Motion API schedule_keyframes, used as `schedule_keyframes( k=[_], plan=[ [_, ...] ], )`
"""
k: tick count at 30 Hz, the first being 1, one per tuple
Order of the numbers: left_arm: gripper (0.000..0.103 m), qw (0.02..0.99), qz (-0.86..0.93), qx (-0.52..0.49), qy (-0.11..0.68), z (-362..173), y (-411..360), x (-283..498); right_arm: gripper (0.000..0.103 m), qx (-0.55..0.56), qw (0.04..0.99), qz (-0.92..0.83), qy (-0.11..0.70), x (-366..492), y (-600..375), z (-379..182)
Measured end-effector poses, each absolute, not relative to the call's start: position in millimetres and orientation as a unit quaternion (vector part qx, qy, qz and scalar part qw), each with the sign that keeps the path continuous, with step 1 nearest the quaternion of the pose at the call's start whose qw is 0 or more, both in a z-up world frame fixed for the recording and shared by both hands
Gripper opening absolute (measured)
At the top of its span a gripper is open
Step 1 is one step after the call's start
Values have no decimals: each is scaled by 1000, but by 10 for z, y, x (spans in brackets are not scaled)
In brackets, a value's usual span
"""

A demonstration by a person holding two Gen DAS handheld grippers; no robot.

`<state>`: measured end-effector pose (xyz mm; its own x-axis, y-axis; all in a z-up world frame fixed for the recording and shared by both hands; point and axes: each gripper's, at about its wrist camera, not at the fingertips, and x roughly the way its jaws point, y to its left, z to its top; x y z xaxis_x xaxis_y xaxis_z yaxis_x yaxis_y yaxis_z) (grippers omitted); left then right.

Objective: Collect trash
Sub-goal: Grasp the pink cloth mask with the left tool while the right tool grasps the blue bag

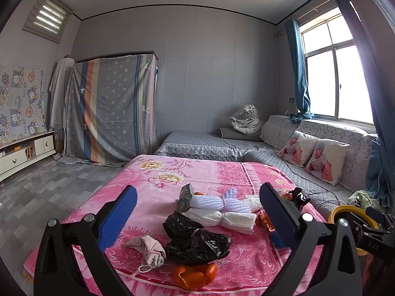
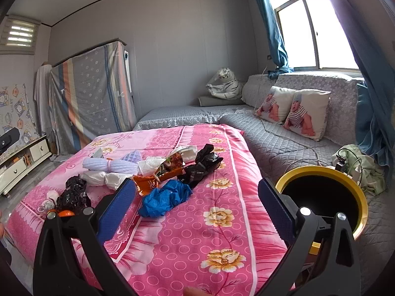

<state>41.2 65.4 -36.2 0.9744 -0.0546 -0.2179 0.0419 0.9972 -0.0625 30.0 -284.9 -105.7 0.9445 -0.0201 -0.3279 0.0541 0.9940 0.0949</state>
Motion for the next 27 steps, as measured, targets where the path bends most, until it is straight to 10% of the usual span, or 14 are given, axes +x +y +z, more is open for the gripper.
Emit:
schedule_keyframes(
  k=[27],
  plan=[
    [96, 950, -91, -23, 297, -1295, 1116, 1228, 95, -10, 951, 88, 297, 1359, -2478, -1561]
  ],
)
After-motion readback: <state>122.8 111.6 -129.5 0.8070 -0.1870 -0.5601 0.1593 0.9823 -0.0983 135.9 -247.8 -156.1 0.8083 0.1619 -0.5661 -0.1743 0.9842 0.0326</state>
